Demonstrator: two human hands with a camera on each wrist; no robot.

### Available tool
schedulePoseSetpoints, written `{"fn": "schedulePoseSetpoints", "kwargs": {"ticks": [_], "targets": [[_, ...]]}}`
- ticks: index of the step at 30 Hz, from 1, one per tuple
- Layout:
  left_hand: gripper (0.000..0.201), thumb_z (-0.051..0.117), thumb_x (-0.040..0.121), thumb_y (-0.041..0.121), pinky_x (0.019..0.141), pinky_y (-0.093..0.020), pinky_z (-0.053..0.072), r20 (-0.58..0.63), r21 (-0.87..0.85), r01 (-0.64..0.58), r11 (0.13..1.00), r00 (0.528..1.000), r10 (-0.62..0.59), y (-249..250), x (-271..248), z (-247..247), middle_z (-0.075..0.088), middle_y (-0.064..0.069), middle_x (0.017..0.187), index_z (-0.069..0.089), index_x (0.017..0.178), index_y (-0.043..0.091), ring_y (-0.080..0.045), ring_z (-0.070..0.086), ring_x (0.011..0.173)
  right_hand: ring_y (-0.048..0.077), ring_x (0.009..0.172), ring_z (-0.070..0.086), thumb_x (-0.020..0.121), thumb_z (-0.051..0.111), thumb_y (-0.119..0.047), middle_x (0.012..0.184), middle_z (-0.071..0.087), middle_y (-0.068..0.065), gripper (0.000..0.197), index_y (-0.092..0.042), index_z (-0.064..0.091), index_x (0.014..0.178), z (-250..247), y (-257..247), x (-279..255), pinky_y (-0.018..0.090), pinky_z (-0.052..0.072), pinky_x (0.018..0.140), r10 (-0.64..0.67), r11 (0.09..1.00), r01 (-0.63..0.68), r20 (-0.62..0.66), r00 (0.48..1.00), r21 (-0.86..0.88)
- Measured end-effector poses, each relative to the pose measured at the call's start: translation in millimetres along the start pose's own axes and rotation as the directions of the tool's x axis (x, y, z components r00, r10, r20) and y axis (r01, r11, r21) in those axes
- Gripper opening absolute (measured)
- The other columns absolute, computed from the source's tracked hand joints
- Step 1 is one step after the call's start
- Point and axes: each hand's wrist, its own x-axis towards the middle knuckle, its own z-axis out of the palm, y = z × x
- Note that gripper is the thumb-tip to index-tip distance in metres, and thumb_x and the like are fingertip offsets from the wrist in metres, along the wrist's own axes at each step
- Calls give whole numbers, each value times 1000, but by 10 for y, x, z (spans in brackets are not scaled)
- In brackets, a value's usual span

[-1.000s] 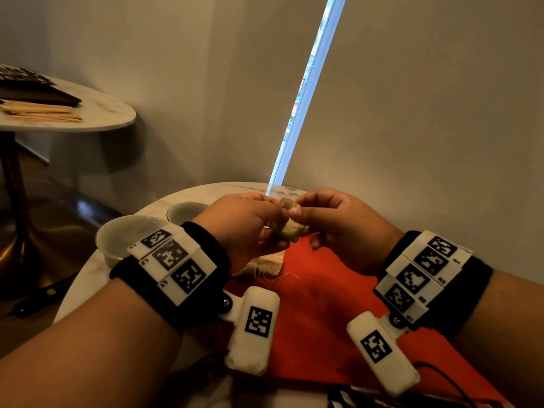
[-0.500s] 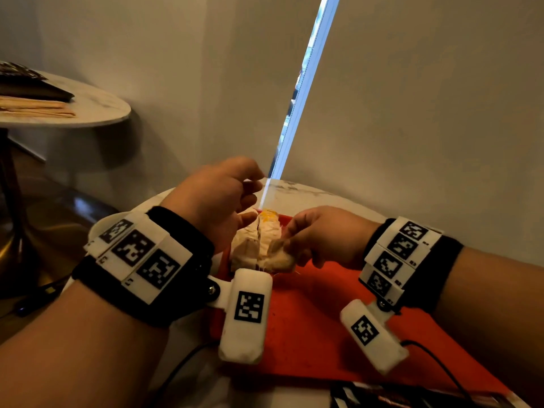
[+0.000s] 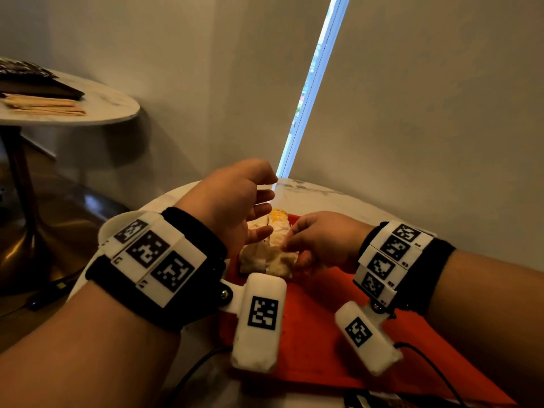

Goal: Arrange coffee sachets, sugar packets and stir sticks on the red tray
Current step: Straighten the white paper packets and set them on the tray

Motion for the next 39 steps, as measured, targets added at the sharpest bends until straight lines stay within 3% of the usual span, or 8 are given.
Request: {"fn": "schedulePoseSetpoints", "kwargs": {"ticks": [4, 10, 18, 21, 24, 28, 33, 39], "targets": [[13, 53, 91, 28, 78, -39, 46, -11, -5, -1, 1000, 1000, 1, 5, -3, 3, 57, -6, 107, 62, 93, 19, -22, 54, 98, 24, 70, 67, 90, 72, -24, 83, 66, 10, 15, -11, 64, 93, -73, -13, -83, 33, 49, 57, 47, 997, -38, -144, 988, 66], [16, 51, 91, 28, 72, -36, 45, -22, -15, -5, 1000, 1000, 4, 17, -13, 5, 58, -7, 105, 61, 97, 17, -22, 54, 95, 29, 81, 72, 97, 59, -5, 101, 74, 22, 8, -5, 67, 99, 30, -57, -195, 30, 56, 59, -8, 945, -70, 235, 972, 319], [15, 51, 91, 27, 74, -37, 46, -31, -31, 5, 1000, 1000, -6, 28, -23, -4, 58, -7, 106, 61, 95, 17, -23, 55, 97, 21, 68, 65, 96, 58, -6, 92, 67, 16, 13, -1, 64, 105, 40, -89, -74, 30, 54, 59, 79, 932, -91, 48, 996, 350], [14, 51, 90, 27, 74, -36, 46, -37, -45, -2, 999, 999, 1, 36, -22, -7, 58, -6, 105, 61, 96, 18, -21, 56, 95, 32, 91, 63, 88, 69, -40, 119, 62, 19, 50, -5, 58, 123, -5, -47, 1, 43, 56, 76, 262, 826, -178, -85, 961, 534], [15, 51, 90, 27, 74, -36, 46, -38, -41, -5, 999, 999, 3, 40, -30, 0, 58, -7, 105, 61, 97, 18, -22, 55, 95, 39, 117, 56, 89, 59, -62, 135, 52, 25, 70, -10, 46, 134, 5, -73, -18, 47, 52, 84, 362, 683, -283, 24, 932, 673], [18, 50, 90, 26, 76, -37, 47, -36, -44, -3, 999, 999, 2, 44, -36, -6, 60, -9, 111, 61, 100, 17, -23, 57, 99, 36, 124, 59, 90, 51, -67, 136, 58, 27, 65, -4, 54, 107, 106, -138, 27, 44, 46, 101, 291, 640, -308, 149, 945, 704], [19, 50, 91, 27, 76, -37, 48, -40, -56, -4, 998, 999, 2, 43, -23, -20, 62, -11, 114, 62, 101, 16, -24, 58, 101, 35, 128, 55, 90, 47, -69, 138, 56, 28, 84, -4, 44, 144, 70, -165, 96, 41, 43, 91, 308, 698, -307, 116, 944, 647], [18, 52, 90, 28, 71, -36, 47, -31, -60, -10, 998, 999, 8, 34, -11, -19, 59, -8, 110, 62, 99, 17, -23, 58, 102, 42, 143, 34, 84, 50, -76, 154, 33, 29, 102, -4, 27, 153, -41, -105, 218, 55, 30, 117, 291, 646, -265, 89, 952, 716]]}}
